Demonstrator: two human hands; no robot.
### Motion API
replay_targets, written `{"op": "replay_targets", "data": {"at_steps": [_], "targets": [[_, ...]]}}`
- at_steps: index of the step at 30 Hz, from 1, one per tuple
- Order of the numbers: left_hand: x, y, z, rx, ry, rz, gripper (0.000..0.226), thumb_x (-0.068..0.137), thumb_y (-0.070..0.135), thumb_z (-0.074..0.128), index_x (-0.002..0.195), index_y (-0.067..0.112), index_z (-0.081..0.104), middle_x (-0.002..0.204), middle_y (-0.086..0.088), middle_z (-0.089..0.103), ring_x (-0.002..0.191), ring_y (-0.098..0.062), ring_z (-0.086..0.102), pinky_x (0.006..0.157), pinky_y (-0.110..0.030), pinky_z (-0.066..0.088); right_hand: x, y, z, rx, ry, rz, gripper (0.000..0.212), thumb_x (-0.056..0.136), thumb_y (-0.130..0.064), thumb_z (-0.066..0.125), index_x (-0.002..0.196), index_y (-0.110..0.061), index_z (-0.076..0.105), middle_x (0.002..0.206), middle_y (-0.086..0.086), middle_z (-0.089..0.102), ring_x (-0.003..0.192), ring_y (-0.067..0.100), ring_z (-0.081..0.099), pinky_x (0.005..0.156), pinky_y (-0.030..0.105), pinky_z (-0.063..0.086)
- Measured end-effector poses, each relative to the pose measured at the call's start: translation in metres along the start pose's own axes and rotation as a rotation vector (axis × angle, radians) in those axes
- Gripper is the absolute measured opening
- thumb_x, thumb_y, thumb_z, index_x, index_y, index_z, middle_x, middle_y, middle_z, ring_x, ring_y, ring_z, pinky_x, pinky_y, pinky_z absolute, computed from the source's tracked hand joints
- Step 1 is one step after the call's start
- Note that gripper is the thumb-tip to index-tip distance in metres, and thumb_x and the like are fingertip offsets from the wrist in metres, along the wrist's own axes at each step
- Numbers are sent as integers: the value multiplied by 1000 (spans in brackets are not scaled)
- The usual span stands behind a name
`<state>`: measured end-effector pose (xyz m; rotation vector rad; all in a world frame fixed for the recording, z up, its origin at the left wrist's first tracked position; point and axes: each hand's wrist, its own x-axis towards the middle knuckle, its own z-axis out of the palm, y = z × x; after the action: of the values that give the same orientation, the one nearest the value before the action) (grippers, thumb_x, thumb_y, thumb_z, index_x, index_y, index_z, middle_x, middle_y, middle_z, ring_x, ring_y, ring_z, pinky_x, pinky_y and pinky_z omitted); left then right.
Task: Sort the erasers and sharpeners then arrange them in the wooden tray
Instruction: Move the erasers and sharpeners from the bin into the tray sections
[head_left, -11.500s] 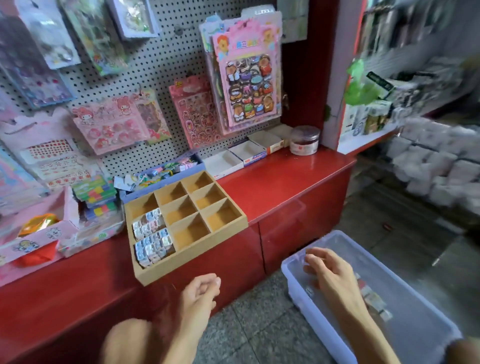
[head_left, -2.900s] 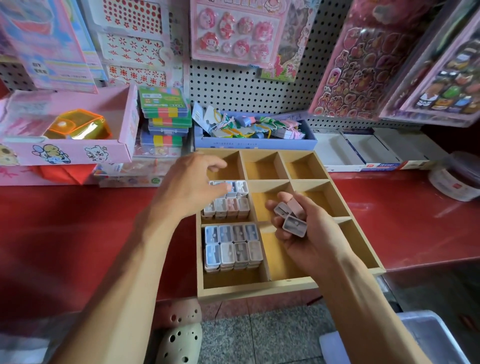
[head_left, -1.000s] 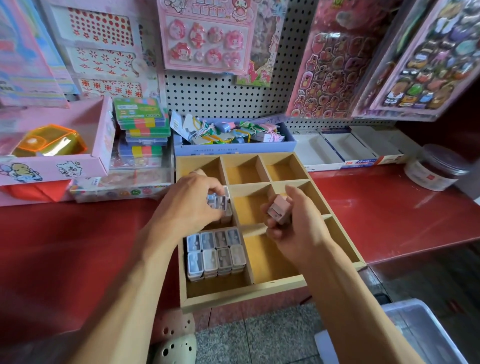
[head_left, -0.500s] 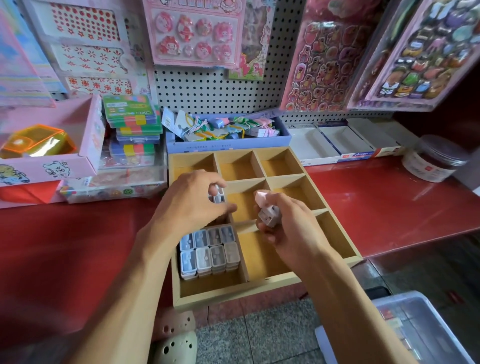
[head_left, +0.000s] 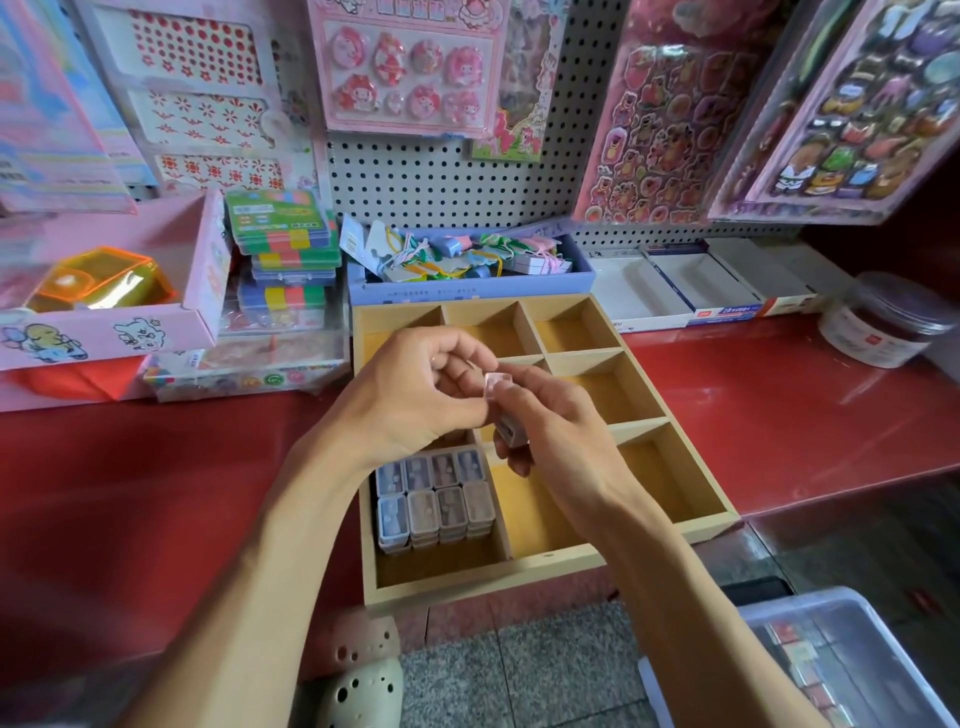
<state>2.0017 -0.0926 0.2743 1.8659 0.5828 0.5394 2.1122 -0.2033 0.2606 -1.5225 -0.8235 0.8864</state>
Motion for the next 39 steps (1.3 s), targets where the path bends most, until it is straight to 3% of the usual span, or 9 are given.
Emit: {"op": "replay_targets", "data": {"at_steps": [5, 8, 11, 14, 22, 28, 32, 35, 39], "targets": [[-1, -2, -5, -7, -10, -24, 23, 74, -6, 76, 89, 11, 71, 60, 13, 61, 57, -1, 55, 55, -12, 45, 7, 4, 2, -122, -32, -38, 36, 105, -23, 49, 136, -7, 57, 70, -3, 57, 63, 11, 51, 51, 16, 39], [-2, -3, -7, 23, -23, -30, 23, 73, -4, 76, 87, 13, 70, 64, 10, 59, 58, -4, 54, 54, -13, 43, 7, 5, 2, -186, -48, -51, 33, 105, -25, 49, 131, -8, 59, 73, 0, 58, 64, 9, 52, 53, 17, 41], [-1, -11, -16, 93, 26, -34, 23, 70, 7, 83, 86, 18, 70, 67, 8, 60, 59, -7, 52, 57, -20, 44, 6, 5, -1, 72, 55, 75, 29, 104, -17, 42, 124, -12, 62, 83, 7, 61, 62, 14, 52, 51, 26, 38], [0, -26, -26, 267, 107, -87, 30, 65, 12, 87, 85, 22, 68, 71, 4, 63, 56, -7, 52, 61, -29, 47, 6, 5, -11, 468, 113, 226, 36, 92, -1, 36, 114, 0, 64, 92, 16, 58, 65, 19, 51, 52, 28, 39], [-1, -33, -19, 581, 118, -166, 28, 66, 23, 86, 83, 26, 64, 69, 12, 63, 64, -4, 58, 63, -29, 47, -2, 12, -26, 517, 127, 289, 26, 93, 9, 41, 99, 5, 66, 89, 16, 59, 63, 17, 52, 47, 24, 40], [1, -33, -12, 722, 115, -124, 28, 74, 25, 83, 90, 28, 61, 73, 15, 63, 72, -10, 58, 62, -27, 38, -5, 11, -30, 474, 120, 362, 17, 98, -6, 52, 98, 3, 67, 95, 16, 60, 52, 12, 47, 41, 21, 33], [0, -34, -12, 748, 118, -106, 36, 75, 27, 83, 106, 26, 64, 78, 15, 62, 77, -12, 57, 65, -27, 38, -7, 13, -27, 409, 85, 357, 36, 104, -29, 52, 110, 4, 63, 89, 13, 65, 47, 8, 38, 37, 18, 30], [-1, -30, -16, 769, 115, -106, 49, 74, 38, 82, 117, 29, 61, 83, 14, 65, 83, -13, 59, 69, -30, 43, -7, 11, -23, 403, 56, 331, 36, 103, -33, 52, 97, 0, 63, 81, 10, 67, 45, 7, 34, 36, 17, 27], [-2, -14, -16, 393, 75, -43, 47, 69, 35, 86, 112, 35, 65, 85, 10, 65, 68, -8, 60, 69, -31, 51, -5, 8, -17, 337, 61, 280, 29, 96, -32, 61, 80, -9, 67, 72, 8, 66, 43, 8, 30, 35, 17, 22]]}}
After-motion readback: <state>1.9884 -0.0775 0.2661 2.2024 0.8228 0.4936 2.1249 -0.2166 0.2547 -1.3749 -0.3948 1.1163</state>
